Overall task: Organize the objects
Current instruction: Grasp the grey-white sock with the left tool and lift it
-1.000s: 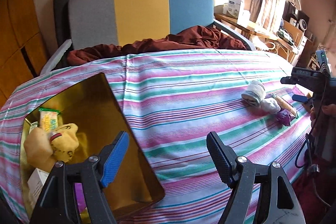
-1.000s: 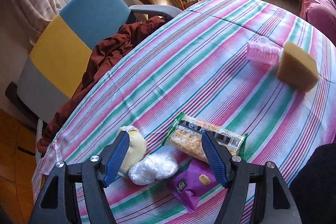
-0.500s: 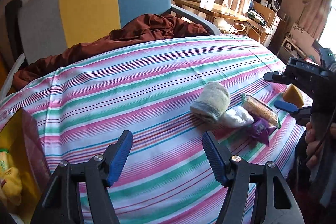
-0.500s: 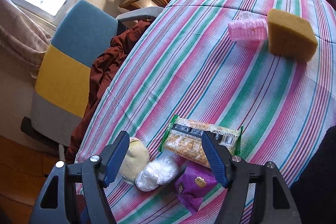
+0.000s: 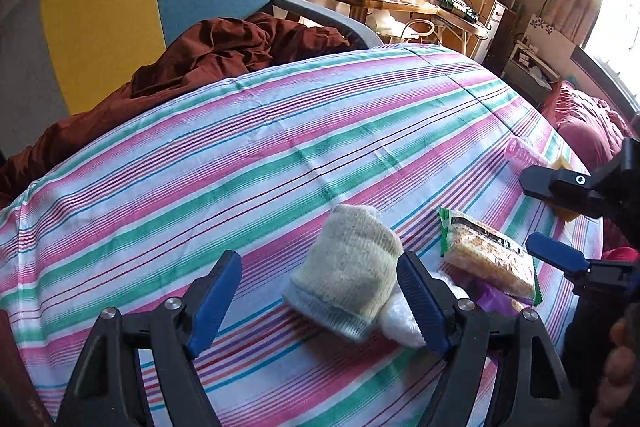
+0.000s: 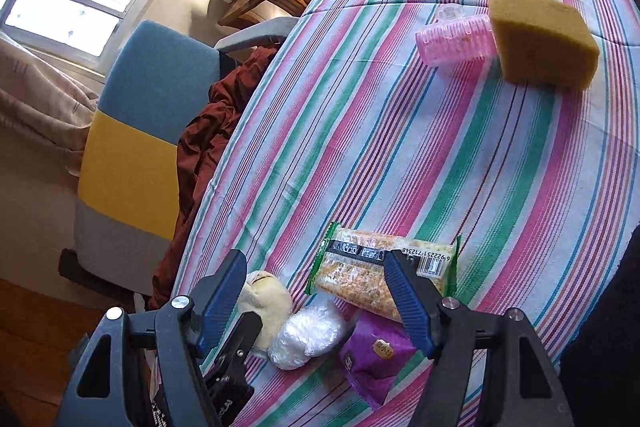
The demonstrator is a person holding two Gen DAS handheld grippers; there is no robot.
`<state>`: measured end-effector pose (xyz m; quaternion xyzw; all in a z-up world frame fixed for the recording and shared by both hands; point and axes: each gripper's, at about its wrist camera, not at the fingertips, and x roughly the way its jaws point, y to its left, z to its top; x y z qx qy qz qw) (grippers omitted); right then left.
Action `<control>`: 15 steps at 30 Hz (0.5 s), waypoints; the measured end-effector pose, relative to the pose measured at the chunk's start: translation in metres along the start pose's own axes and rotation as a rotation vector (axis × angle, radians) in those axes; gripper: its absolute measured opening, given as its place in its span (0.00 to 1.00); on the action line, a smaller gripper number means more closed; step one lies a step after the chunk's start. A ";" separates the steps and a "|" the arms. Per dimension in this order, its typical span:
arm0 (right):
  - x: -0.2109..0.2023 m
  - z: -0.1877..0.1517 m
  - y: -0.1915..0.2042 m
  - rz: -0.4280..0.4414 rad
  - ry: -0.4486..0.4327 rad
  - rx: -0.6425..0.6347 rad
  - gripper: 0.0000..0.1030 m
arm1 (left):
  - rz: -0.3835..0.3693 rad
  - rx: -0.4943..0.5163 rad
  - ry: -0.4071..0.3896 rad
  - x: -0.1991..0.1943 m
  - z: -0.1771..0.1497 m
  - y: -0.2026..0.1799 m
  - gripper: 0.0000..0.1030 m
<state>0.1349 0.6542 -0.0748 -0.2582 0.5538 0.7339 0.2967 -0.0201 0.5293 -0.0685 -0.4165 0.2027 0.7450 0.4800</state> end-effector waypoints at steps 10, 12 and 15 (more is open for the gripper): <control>0.008 0.002 -0.001 -0.022 0.023 -0.002 0.70 | -0.180 -0.061 0.057 0.028 -0.005 0.000 0.57; 0.007 0.001 0.000 -0.029 0.021 -0.010 0.70 | -0.158 -0.051 0.043 0.021 -0.011 0.000 0.52; 0.006 0.002 -0.001 -0.030 0.019 -0.008 0.70 | -0.124 -0.083 0.020 0.005 -0.026 0.015 0.49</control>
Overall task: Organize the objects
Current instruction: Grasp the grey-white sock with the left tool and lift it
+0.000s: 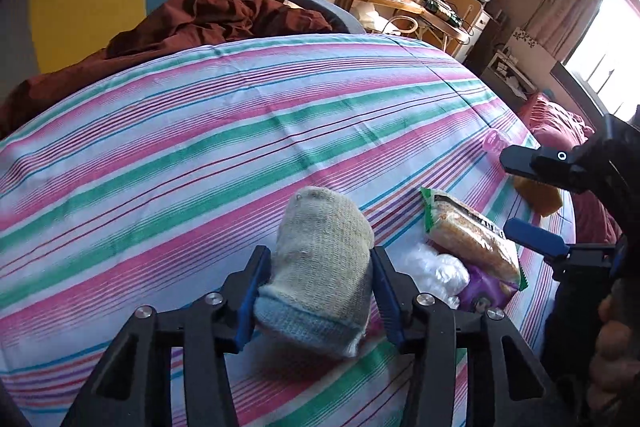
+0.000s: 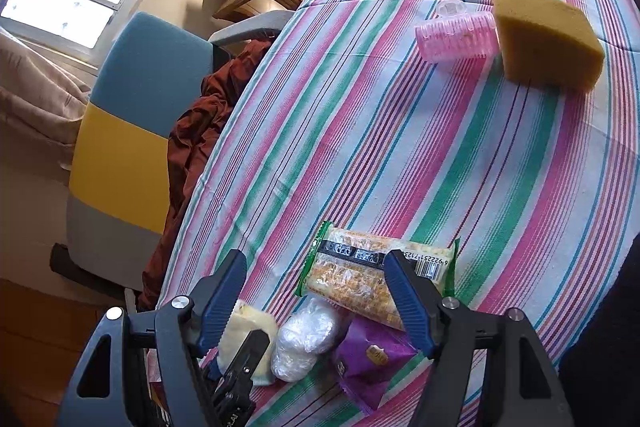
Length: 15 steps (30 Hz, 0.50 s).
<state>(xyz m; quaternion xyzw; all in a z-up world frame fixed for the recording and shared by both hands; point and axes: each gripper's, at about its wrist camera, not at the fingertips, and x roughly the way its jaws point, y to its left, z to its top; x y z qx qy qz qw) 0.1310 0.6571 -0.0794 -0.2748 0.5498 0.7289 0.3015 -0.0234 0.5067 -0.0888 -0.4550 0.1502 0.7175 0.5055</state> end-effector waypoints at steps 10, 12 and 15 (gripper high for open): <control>-0.004 0.002 -0.009 -0.056 -0.027 0.038 0.70 | 0.205 -0.068 -0.071 -0.064 -0.078 0.036 0.49; -0.006 0.003 -0.015 -0.094 -0.043 0.057 0.70 | 0.221 -0.087 -0.092 -0.076 -0.097 0.040 0.49; -0.010 0.003 -0.021 -0.115 -0.050 0.075 0.70 | 0.226 -0.091 -0.105 -0.082 -0.114 0.042 0.46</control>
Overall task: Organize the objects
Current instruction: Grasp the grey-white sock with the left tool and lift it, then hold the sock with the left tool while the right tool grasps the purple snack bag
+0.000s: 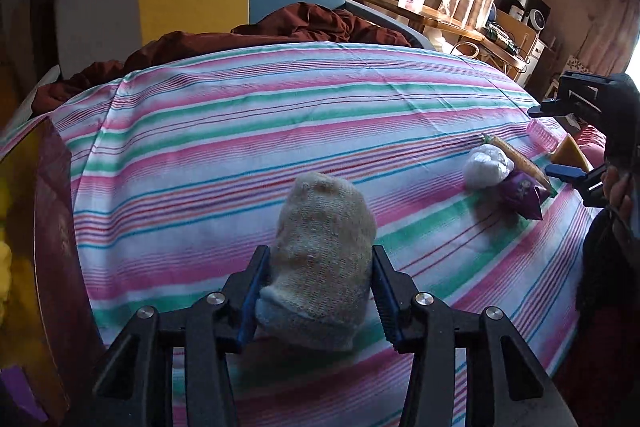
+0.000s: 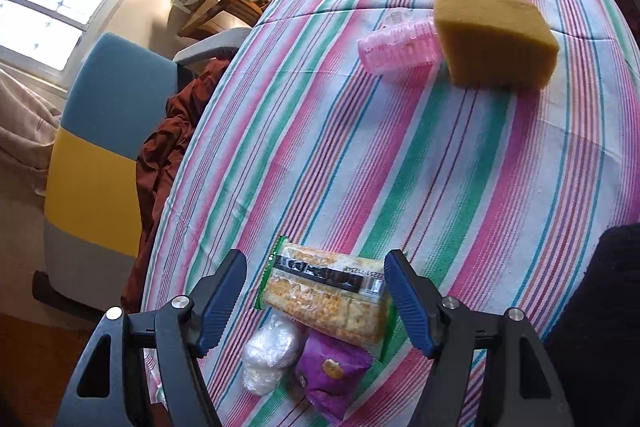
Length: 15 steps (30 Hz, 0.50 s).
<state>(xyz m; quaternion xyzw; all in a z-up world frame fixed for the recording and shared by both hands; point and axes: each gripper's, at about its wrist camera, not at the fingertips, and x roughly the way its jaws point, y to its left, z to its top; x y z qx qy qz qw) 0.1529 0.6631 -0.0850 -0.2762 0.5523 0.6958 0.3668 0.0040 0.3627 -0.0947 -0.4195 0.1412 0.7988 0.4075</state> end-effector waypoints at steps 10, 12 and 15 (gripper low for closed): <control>0.009 0.004 0.009 -0.152 -0.038 -0.075 0.71 | 0.035 0.070 -0.018 0.009 -0.009 -0.008 0.44; 0.026 0.002 0.015 -0.174 0.040 -0.120 0.72 | 0.036 0.072 -0.021 0.010 -0.009 -0.008 0.44; 0.041 -0.009 0.028 -0.029 0.167 -0.166 0.75 | 0.023 0.065 -0.023 0.008 -0.011 -0.005 0.44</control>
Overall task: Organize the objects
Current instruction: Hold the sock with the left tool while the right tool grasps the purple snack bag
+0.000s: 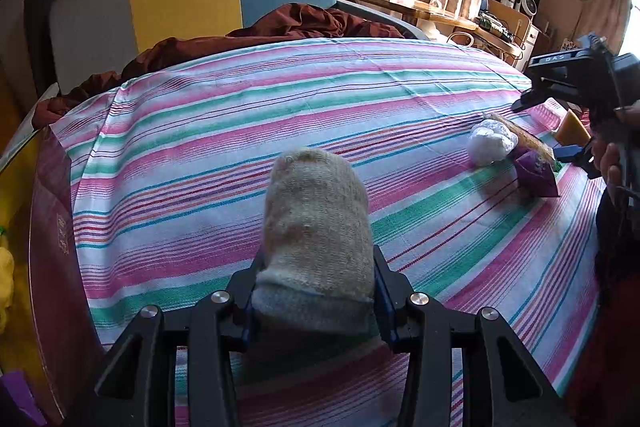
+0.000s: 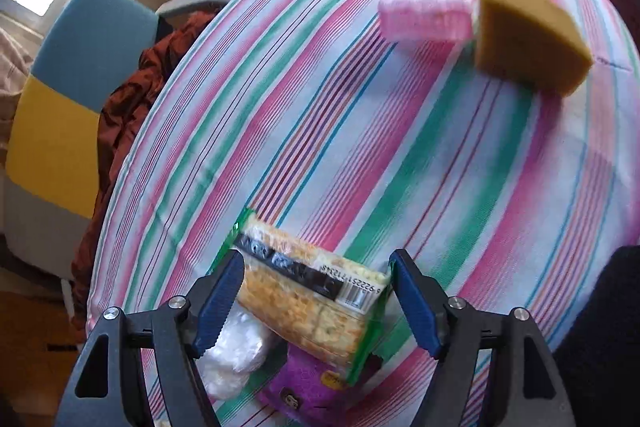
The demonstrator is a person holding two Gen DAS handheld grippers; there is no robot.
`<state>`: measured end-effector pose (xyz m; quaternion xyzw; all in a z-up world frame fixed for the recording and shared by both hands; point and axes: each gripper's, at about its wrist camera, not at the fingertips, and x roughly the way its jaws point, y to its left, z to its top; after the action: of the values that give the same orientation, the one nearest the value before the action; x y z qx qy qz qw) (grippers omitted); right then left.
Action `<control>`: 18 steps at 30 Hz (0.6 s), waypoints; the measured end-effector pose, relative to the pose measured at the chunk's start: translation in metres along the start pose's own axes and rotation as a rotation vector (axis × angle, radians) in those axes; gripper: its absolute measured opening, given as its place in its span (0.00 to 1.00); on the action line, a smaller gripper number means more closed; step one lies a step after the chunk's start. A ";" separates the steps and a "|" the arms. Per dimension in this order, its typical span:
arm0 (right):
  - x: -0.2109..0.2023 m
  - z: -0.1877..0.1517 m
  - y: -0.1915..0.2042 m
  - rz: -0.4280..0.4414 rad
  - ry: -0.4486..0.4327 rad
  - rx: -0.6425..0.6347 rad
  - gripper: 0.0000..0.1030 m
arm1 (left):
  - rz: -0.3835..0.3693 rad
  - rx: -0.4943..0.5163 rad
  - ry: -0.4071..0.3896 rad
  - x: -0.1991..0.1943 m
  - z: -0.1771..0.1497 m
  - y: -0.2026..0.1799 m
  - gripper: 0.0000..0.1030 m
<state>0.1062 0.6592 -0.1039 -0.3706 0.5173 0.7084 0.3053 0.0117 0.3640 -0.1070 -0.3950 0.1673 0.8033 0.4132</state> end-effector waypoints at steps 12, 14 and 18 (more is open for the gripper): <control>0.013 -0.017 0.021 0.174 0.123 -0.091 0.72 | 0.000 0.000 -0.019 -0.006 -0.009 0.001 0.44; 0.013 -0.021 0.025 0.153 0.123 -0.112 0.72 | 0.000 0.001 -0.021 -0.006 -0.010 0.001 0.44; 0.005 -0.020 0.028 0.151 0.090 -0.131 0.72 | -0.002 0.001 -0.027 -0.006 -0.010 0.002 0.44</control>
<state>0.0843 0.6325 -0.0975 -0.3811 0.5095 0.7445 0.2024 0.0173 0.3538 -0.1090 -0.3839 0.1620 0.8081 0.4163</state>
